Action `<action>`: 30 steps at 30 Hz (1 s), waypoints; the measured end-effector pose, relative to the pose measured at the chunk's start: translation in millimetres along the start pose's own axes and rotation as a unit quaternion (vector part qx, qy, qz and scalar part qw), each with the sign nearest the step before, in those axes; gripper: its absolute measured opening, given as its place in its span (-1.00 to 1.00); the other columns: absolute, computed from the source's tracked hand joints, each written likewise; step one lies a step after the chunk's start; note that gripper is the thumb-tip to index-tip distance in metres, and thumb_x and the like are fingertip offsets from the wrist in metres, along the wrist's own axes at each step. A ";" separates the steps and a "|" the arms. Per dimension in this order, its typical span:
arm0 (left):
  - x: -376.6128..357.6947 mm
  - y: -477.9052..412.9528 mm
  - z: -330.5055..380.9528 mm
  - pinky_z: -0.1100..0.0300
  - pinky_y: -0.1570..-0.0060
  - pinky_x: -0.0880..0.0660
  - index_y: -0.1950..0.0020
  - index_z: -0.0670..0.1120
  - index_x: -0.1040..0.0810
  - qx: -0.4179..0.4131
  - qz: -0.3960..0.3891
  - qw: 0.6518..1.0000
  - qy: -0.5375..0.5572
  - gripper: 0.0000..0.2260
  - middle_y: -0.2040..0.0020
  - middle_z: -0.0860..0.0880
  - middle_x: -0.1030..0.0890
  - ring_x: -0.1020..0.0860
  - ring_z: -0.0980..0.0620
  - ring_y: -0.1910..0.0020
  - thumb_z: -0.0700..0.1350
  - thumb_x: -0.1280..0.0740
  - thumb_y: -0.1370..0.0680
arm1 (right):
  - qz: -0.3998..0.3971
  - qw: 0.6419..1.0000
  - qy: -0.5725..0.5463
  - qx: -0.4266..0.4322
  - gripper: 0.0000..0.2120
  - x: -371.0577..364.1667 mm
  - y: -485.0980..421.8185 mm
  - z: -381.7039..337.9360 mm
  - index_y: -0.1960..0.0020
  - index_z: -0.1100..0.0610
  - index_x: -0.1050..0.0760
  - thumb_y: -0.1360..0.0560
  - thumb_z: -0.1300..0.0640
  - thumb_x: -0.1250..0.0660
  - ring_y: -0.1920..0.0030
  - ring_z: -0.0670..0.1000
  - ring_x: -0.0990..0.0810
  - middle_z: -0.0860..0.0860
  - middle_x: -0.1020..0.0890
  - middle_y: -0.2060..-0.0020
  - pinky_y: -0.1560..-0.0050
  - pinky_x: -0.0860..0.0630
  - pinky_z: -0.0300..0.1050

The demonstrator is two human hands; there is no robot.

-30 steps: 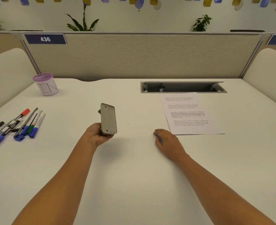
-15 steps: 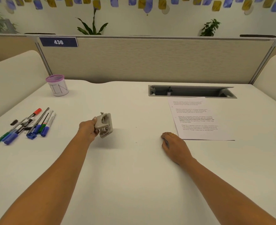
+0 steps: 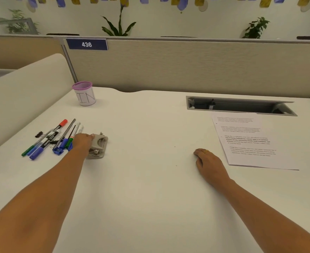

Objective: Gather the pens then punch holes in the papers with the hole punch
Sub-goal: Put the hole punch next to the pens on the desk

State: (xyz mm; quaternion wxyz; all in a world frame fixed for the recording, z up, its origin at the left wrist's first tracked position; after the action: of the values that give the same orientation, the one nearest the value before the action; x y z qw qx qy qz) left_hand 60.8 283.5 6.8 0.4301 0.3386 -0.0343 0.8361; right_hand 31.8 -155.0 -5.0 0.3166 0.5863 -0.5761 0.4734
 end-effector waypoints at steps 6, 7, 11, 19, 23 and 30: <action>4.9 -14.0 -2.1 -0.13 -0.15 -0.45 -0.20 -0.39 -0.46 -0.009 0.009 1.000 -0.020 -0.63 -0.17 -0.40 -0.52 -0.50 -0.36 -0.18 -0.10 -0.24 -0.58 | 0.005 1.000 0.000 -0.005 -0.68 -1.7 -2.9 2.4 -0.28 0.21 -0.45 -0.55 0.26 -0.13 -0.29 0.03 -0.46 0.03 -0.51 -0.28 -0.28 -0.30 -0.20; 5.9 -14.7 -1.2 -0.13 -0.13 -0.46 -0.18 -0.39 -0.47 -0.015 0.013 0.999 -0.025 -0.64 -0.15 -0.40 -0.53 -0.51 -0.37 -0.16 -0.10 -0.25 -0.57 | 0.005 1.000 -0.001 -0.007 -0.68 -1.8 -3.4 2.4 -0.27 0.22 -0.46 -0.55 0.26 -0.13 -0.28 0.04 -0.47 0.03 -0.52 -0.27 -0.27 -0.30 -0.20; 9.1 -16.3 1.7 -0.13 -0.10 -0.45 -0.13 -0.40 -0.50 -0.044 0.020 0.997 -0.052 -0.66 -0.12 -0.42 -0.54 -0.51 -0.37 -0.13 -0.11 -0.24 -0.58 | 0.008 1.000 -0.009 -0.011 -0.69 -1.8 -5.7 1.7 -0.25 0.22 -0.47 -0.54 0.28 -0.14 -0.26 0.05 -0.48 0.04 -0.54 -0.25 -0.25 -0.31 -0.21; 10.3 39.5 42.2 -0.14 -0.16 -0.33 -0.22 -0.19 -0.52 -0.202 0.182 0.942 -0.197 -0.70 -0.22 -0.28 -0.46 -0.37 -0.28 -0.24 -0.06 -0.26 -0.56 | -0.010 0.998 -0.059 -0.024 -0.67 -11.3 -22.4 -13.9 -0.27 0.23 -0.46 -0.55 0.31 -0.10 -0.26 0.06 -0.47 0.07 -0.54 -0.25 -0.25 -0.29 -0.22; -49.3 86.3 48.6 -0.05 -0.27 -0.24 -0.20 -0.19 -0.53 -0.351 0.093 0.914 -0.181 -0.73 -0.23 -0.21 -0.48 -0.38 -0.19 -0.27 -0.11 -0.28 -0.54 | -0.066 0.996 -0.058 -0.008 -0.62 -21.2 -36.3 -33.9 -0.35 0.19 -0.39 -0.57 0.31 -0.04 -0.35 0.05 -0.40 0.07 -0.45 -0.35 -0.34 -0.23 -0.19; -100.8 102.0 6.4 -0.04 -0.48 0.02 -0.45 -0.08 -0.25 -0.297 -0.014 0.915 -0.271 -0.56 -0.50 -0.08 -0.21 -0.10 -0.04 -0.51 0.07 -0.09 -0.60 | -0.157 0.987 -0.022 0.040 -0.60 -21.1 -48.8 -51.5 -0.38 0.23 -0.35 -0.58 0.36 -0.03 -0.36 0.12 -0.38 0.14 -0.43 -0.36 -0.36 -0.26 -0.10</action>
State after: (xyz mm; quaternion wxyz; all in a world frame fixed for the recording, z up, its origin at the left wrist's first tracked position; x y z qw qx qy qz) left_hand 28.8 147.1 -24.4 0.4966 0.4095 -0.3917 0.6575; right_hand 72.0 -93.3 2.2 0.3507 0.6919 -0.4640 0.4278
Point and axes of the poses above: each hand's wrist, its own y-axis away from the middle knuckle, its own x-axis out of the back of the hand, z = x × y, the point moved 9 cm from there along -y, towards the middle knuckle
